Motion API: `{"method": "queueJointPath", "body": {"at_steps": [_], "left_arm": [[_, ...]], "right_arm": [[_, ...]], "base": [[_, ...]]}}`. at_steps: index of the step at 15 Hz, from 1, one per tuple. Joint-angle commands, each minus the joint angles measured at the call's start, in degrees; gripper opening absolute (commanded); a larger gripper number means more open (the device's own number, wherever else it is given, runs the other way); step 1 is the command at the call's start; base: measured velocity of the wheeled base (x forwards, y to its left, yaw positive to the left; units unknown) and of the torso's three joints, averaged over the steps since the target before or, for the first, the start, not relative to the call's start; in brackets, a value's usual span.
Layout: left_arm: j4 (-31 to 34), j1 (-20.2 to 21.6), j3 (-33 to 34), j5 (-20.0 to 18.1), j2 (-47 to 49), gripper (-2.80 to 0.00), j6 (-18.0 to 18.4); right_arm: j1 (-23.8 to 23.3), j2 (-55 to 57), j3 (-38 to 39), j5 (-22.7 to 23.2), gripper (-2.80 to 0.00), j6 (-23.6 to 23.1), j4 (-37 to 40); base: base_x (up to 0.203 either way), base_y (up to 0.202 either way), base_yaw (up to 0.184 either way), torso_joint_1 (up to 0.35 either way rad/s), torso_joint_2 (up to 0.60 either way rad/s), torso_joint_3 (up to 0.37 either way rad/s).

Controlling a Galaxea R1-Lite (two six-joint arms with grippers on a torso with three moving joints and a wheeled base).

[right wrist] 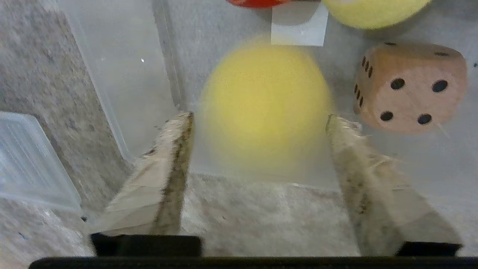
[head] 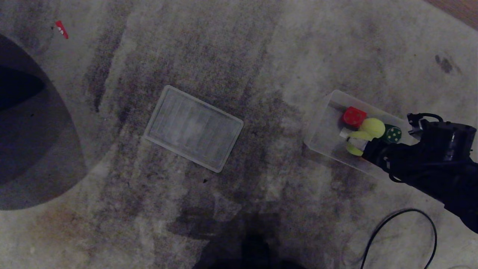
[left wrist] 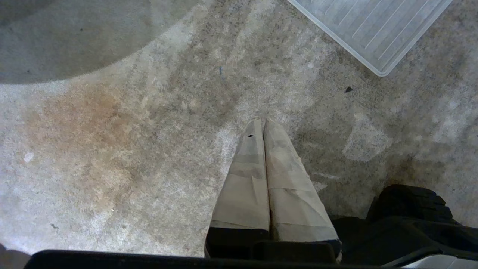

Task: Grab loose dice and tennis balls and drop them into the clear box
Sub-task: Put the ball in the box, then pick up toys out of the box

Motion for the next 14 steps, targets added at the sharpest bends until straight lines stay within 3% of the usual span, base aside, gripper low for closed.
{"method": "queueJointPath", "body": {"at_steps": [1,4,8,9,11,14], "left_arm": [[-0.05,0.00,0.09,0.04,0.09,-2.80,-0.05],[-0.05,0.00,0.09,0.04,0.09,-2.80,-0.05],[-0.05,0.00,0.09,0.04,0.09,-2.80,-0.05],[-0.05,0.00,0.09,0.04,0.09,-2.80,-0.05],[-0.05,0.00,0.09,0.04,0.09,-2.80,-0.05],[-0.05,0.00,0.09,0.04,0.09,-2.80,-0.05]], "right_arm": [[0.02,-2.36,2.09,-0.05,0.00,-1.44,-0.27],[0.06,-6.03,8.55,0.04,0.00,-6.20,-0.32],[-0.19,-17.23,14.46,0.04,0.00,-6.79,-0.01],[-0.90,-21.17,15.73,0.05,-2.80,-6.87,1.31],[-2.38,-29.62,16.81,0.06,-2.80,-7.99,9.13],[-4.69,-44.49,18.19,-0.01,-2.80,-13.59,26.26]], "base": [[0.000,0.000,0.000,0.000,0.00,0.000],[0.000,0.000,0.000,0.000,0.00,0.000],[0.000,0.000,0.000,0.000,0.00,0.000],[0.000,0.000,0.000,0.000,0.00,0.000],[0.000,0.000,0.000,0.000,0.00,0.000],[0.000,0.000,0.000,0.000,0.00,0.000]]}}
